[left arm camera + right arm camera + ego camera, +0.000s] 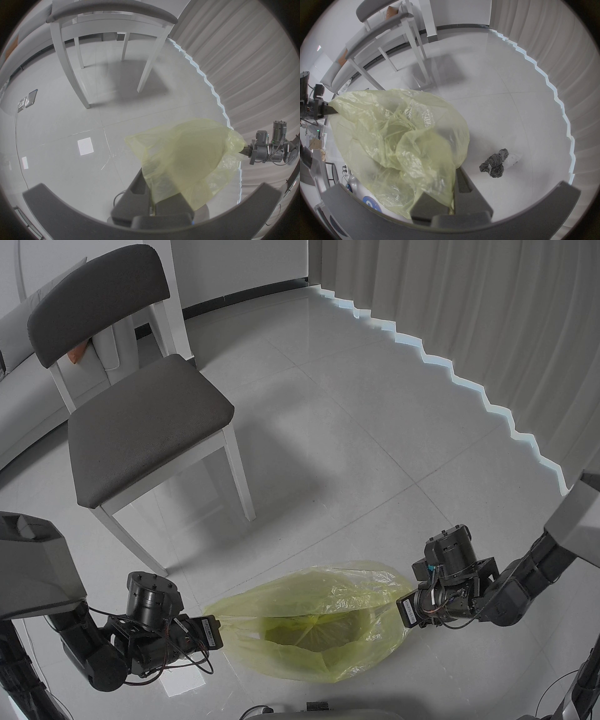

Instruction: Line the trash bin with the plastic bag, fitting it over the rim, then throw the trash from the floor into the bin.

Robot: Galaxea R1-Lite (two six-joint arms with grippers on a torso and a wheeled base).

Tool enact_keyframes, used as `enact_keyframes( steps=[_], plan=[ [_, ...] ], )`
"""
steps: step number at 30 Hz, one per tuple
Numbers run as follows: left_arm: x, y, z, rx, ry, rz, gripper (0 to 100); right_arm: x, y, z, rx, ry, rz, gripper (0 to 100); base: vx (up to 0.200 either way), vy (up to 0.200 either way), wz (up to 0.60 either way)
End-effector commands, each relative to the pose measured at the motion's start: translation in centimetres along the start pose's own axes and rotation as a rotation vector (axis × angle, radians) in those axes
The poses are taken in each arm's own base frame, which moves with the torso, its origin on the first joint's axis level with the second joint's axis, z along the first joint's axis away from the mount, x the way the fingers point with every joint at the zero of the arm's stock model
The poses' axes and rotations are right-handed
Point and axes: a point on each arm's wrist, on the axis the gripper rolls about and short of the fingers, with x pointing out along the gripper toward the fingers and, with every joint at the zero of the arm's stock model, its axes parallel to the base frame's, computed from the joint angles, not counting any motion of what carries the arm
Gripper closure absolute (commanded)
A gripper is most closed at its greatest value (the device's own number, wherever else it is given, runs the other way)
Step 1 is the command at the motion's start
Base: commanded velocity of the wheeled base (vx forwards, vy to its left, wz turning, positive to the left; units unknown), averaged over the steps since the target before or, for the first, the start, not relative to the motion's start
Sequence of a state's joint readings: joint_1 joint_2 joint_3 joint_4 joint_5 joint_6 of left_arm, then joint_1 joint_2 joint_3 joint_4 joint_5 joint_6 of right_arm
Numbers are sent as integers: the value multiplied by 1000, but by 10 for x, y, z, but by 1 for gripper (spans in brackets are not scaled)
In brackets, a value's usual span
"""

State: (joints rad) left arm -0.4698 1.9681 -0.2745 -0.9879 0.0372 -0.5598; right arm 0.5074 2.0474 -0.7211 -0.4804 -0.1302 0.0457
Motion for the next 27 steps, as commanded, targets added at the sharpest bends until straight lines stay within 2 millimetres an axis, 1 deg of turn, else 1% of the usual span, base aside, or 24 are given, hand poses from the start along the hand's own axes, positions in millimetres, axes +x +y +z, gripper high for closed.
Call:
enact_keyframes(
  steps=[1, 4, 7, 10, 13, 14, 15, 18, 21, 22, 24, 26, 27],
  plan=[
    [-18, 2, 8, -20, -40, -37, 100, -48, -2, 14, 3, -79, 11, 100, 0, 0, 0],
    [-16, 4, 16, -36, -51, -67, 100, -59, -3, 15, 2, -82, 13, 100, 0, 0, 0],
    [-14, 1, 18, -35, -46, -86, 100, -65, 0, 9, -6, -62, 17, 100, 0, 0, 0],
    [-8, -6, 19, -20, -41, -105, 100, -68, 1, -6, -17, -19, 21, 100, 0, 0, 0],
    [-7, -15, 11, 8, -4, -123, 100, -69, 3, -20, -29, 21, 24, 100, 0, 0, 0],
    [-7, -16, 9, 12, 3, -124, 100, -69, 3, -21, -30, 26, 24, 100, 0, 0, 0],
    [-8, -19, 2, 28, 31, -124, 100, -68, 4, -30, -39, 54, 26, 100, 0, 0, 0],
    [-9, -15, -8, 37, 78, -109, 100, -66, 7, -44, -59, 108, 38, 100, 0, 0, 0],
    [-3, -11, -18, 42, 122, -86, 100, -58, 11, -53, -75, 157, 42, 100, 0, 0, 0],
    [1, -7, -25, 48, 152, -63, 100, -51, 13, -57, -82, 178, 43, 100, 0, 0, 0],
    [2, -5, -28, 52, 163, -55, 100, -44, 16, -60, -90, 189, 48, 100, 0, 0, 0],
    [1, -2, -32, 55, 172, -49, 100, -29, 25, -66, -111, 204, 59, 100, 0, 0, 0],
    [1, -2, -32, 54, 173, -48, 100, -28, 25, -65, -112, 201, 61, 100, 0, 0, 0]
  ],
)
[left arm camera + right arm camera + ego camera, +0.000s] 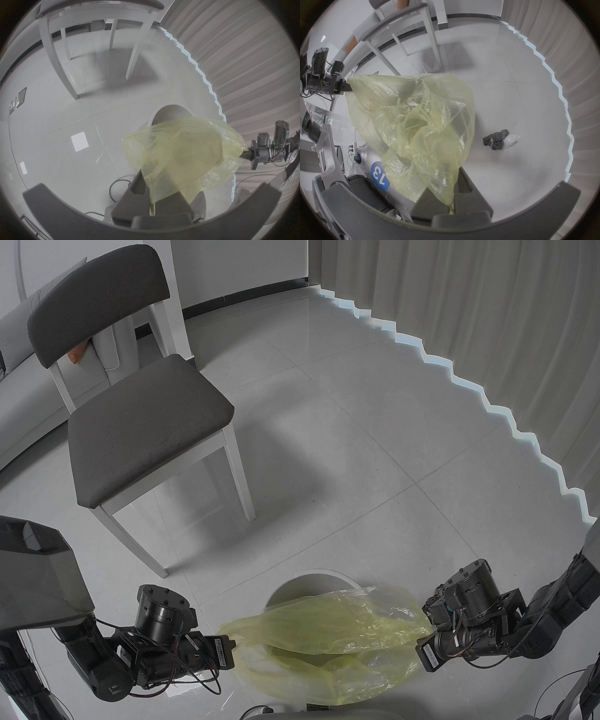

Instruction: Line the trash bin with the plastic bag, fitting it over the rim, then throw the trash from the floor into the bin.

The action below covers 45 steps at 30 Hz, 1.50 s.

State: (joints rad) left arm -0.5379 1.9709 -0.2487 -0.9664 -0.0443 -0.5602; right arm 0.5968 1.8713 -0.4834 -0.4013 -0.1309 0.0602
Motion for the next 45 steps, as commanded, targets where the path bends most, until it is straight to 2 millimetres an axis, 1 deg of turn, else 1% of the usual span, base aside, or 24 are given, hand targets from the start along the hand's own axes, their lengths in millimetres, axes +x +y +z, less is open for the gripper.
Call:
enact_keyframes(
  steps=[1, 2, 3, 4, 7, 9, 11, 14, 18, 20, 24, 29, 34, 35, 38, 39, 41, 42, 45],
  plan=[
    [4, 10, -15, 1, 62, 41, 100, 35, 15, -12, -43, 71, 18, 100, 0, 0, 0],
    [4, 11, -15, -3, 65, 47, 100, 43, 18, -13, -53, 78, 22, 100, 0, 0, 0],
    [4, 12, -16, -4, 68, 50, 100, 45, 19, -13, -54, 79, 23, 100, 0, 0, 0],
    [6, 15, -16, -10, 72, 59, 100, 54, 21, -13, -56, 84, 22, 100, 0, 0, 0],
    [18, 24, -9, -25, 63, 89, 100, 73, 20, -6, -44, 80, 17, 100, 0, 0, 0],
    [29, 32, -2, -21, 45, 105, 100, 84, 13, 1, -16, 71, 2, 100, 0, 0, 0],
    [37, 38, 8, -25, -3, 105, 100, 91, 5, 11, 10, 50, -13, 100, 0, 0, 0],
    [44, 40, 19, -29, -62, 83, 100, 94, -8, 26, 48, 5, -33, 100, 0, 0, 0],
    [54, 39, 25, -30, -75, 67, 100, 93, -25, 40, 88, -34, -61, 100, 0, 0, 0],
    [60, 39, 25, -27, -74, 67, 100, 93, -30, 46, 101, -37, -68, 100, 0, 0, 0],
    [65, 38, 22, -24, -63, 66, 100, 92, -32, 48, 103, -34, -70, 100, 0, 0, 0],
    [63, 36, 22, -39, -72, 59, 100, 89, -31, 60, 107, -78, -66, 100, 0, 0, 0],
    [68, 33, 24, -54, -99, 44, 100, 93, -29, 72, 104, -108, -62, 100, 0, 0, 0],
    [69, 34, 24, -55, -101, 44, 100, 96, -29, 74, 104, -110, -62, 100, 0, 0, 0],
    [71, 34, 26, -58, -99, 47, 100, 105, -28, 75, 105, -103, -57, 100, 0, 0, 0],
    [74, 36, 24, -60, -90, 53, 100, 111, -28, 73, 103, -90, -55, 100, 0, 0, 0],
    [75, 37, 22, -61, -83, 59, 100, 114, -28, 70, 104, -78, -57, 100, 0, 0, 0],
    [75, 38, 18, -60, -68, 64, 100, 117, -27, 65, 100, -53, -56, 100, 0, 0, 0],
    [78, 41, 20, -68, -70, 69, 100, 124, -30, 62, 104, -32, -61, 100, 0, 0, 0]
  ],
)
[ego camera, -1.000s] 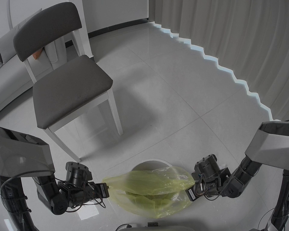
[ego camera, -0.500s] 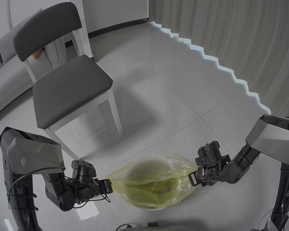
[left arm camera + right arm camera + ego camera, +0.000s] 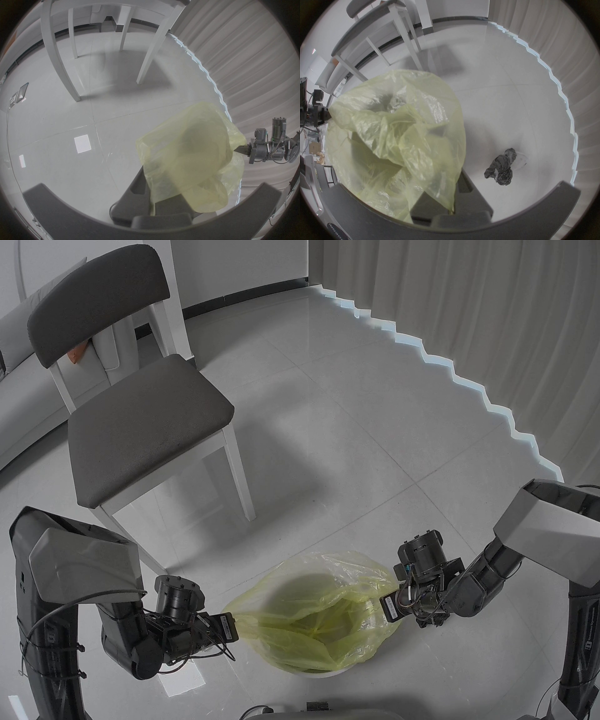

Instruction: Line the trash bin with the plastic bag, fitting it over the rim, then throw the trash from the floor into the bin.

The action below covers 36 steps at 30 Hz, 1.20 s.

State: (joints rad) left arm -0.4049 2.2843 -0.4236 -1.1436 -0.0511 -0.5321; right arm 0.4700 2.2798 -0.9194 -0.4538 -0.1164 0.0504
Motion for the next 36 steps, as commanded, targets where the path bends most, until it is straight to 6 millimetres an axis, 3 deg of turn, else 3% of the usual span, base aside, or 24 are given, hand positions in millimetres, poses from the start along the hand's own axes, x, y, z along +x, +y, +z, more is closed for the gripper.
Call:
enact_keyframes(
  steps=[1, 6, 16, 22, 23, 28, 32, 36],
  plan=[
    [7, 6, -3, -10, 15, 15, 100, 16, -3, -9, 1, 42, -9, 100, 0, 0, 0],
    [21, 19, 5, -37, -2, 41, 100, 27, -8, -6, 11, 72, -20, 100, 0, 0, 0],
    [-2, 12, 5, -31, -21, 16, 100, 15, -6, 0, 14, 87, 26, 100, 0, 0, 0],
    [-7, 7, 0, -14, -32, -12, 100, 7, -5, -13, -7, 120, 30, 100, 0, 0, 0],
    [-7, 7, -1, -13, -33, -14, 100, 7, -5, -14, -7, 125, 29, 0, 0, 0, 0],
    [-8, 2, -4, -2, -33, -21, 100, 0, -5, -13, 3, 110, 27, 0, 0, 0, 0],
    [-14, 2, -6, -11, -37, -23, 100, -27, -5, -13, -5, 80, 36, 0, 0, 0, 0],
    [-17, 4, -10, -14, -51, -9, 100, -40, -6, -17, -10, 79, 38, 0, 0, 0, 0]
  ],
)
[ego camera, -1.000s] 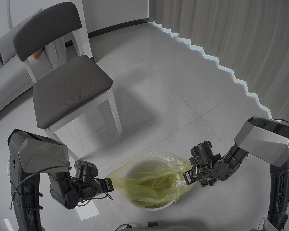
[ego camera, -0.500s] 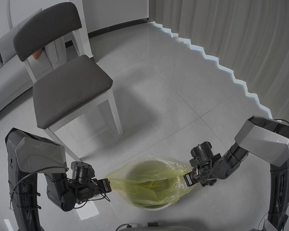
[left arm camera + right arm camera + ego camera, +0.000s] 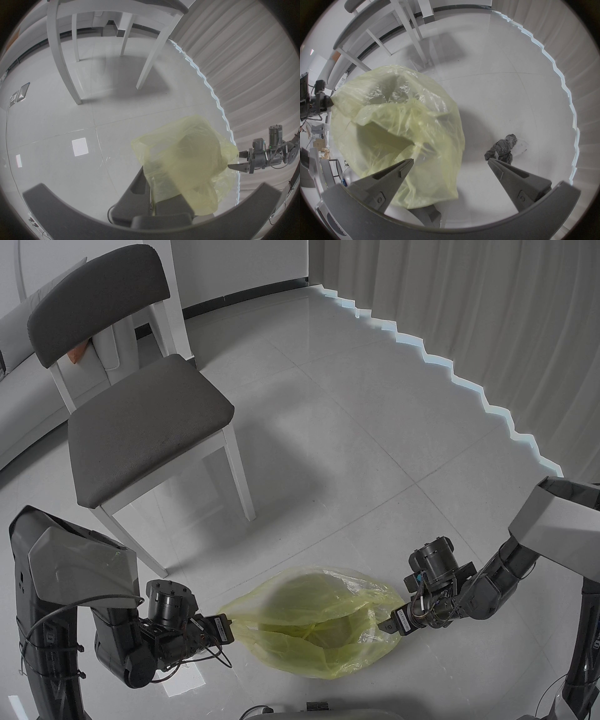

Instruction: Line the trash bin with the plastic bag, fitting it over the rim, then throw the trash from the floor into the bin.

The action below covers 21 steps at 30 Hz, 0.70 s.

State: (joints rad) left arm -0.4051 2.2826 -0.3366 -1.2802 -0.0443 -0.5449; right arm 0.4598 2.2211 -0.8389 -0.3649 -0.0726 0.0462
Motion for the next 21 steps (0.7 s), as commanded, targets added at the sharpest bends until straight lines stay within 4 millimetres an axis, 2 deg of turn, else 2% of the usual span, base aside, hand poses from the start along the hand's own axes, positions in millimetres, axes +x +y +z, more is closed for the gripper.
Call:
enact_keyframes(
  steps=[1, 7, 11, 14, 21],
  plan=[
    [-5, 1, -3, -8, -13, 13, 100, -23, -1, -1, -4, -32, 4, 0, 0, 0, 0],
    [-1, 4, -7, -28, -20, 20, 100, -23, -5, -10, 6, -27, -5, 0, 0, 0, 0],
    [9, 7, -17, -22, 11, 43, 100, -17, -12, -13, 13, -28, -16, 0, 0, 0, 0],
    [11, 7, -21, -18, 12, 39, 100, 8, -14, -16, -9, 13, -21, 0, 0, 0, 0],
    [13, 5, -26, -5, -12, 49, 100, 52, -13, -5, -39, 22, -33, 0, 0, 0, 0]
  ],
)
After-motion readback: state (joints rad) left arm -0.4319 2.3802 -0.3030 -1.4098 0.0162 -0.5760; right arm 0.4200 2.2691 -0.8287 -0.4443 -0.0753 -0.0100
